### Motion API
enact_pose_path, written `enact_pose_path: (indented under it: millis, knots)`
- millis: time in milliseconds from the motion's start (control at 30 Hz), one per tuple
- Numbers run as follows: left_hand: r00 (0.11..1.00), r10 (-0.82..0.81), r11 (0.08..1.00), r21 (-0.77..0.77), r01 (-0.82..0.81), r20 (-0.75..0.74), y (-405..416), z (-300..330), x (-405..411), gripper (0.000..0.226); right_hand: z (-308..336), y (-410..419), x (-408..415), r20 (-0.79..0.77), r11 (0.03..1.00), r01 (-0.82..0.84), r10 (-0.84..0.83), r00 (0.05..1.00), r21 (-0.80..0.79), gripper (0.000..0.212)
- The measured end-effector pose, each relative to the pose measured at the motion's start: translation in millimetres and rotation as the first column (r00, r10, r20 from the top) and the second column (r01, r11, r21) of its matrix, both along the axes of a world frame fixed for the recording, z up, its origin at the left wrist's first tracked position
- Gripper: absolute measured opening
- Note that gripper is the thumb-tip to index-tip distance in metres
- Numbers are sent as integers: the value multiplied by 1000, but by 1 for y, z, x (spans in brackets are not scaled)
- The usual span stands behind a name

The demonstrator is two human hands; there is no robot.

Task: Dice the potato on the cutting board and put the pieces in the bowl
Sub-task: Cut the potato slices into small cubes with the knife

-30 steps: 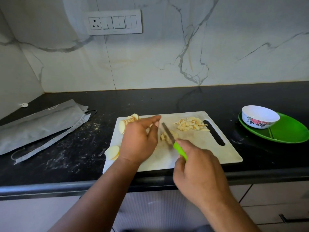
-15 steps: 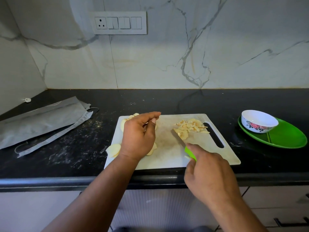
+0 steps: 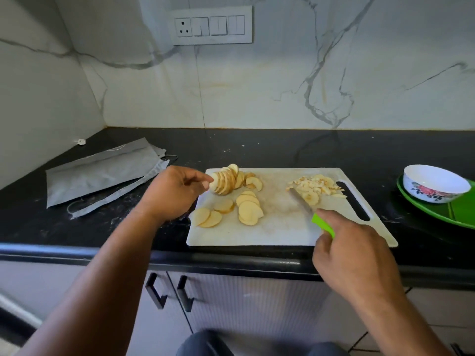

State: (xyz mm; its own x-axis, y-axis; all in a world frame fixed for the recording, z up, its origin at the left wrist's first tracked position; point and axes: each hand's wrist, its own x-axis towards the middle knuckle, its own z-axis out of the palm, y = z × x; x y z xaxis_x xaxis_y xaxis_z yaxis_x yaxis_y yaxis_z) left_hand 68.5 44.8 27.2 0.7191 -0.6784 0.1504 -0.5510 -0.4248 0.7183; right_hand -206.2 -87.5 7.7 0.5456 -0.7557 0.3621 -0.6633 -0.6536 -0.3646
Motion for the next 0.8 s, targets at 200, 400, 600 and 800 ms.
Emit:
enact_pose_path:
  millis: [200, 400, 600, 800]
  knots:
    - [994, -100, 953, 282, 111, -52, 20, 0, 15, 32, -3, 2, 7, -12, 998, -54, 54, 998, 22, 49]
    - [971, -219, 886, 396, 239, -96, 17, 0, 12, 41, -5, -9, 5, -11, 1000, -1, 1, 1000, 12, 48]
    - [986, -151, 940, 298, 167, -75, 15, 10, 8, 36, -4, -10, 4, -11, 999, -2, 3, 1000, 52, 49]
    - [974, -159, 983, -120, 141, -160, -25, 20, -40, 12, -3, -11, 3, 24, 997, -2, 0, 1000, 79, 47]
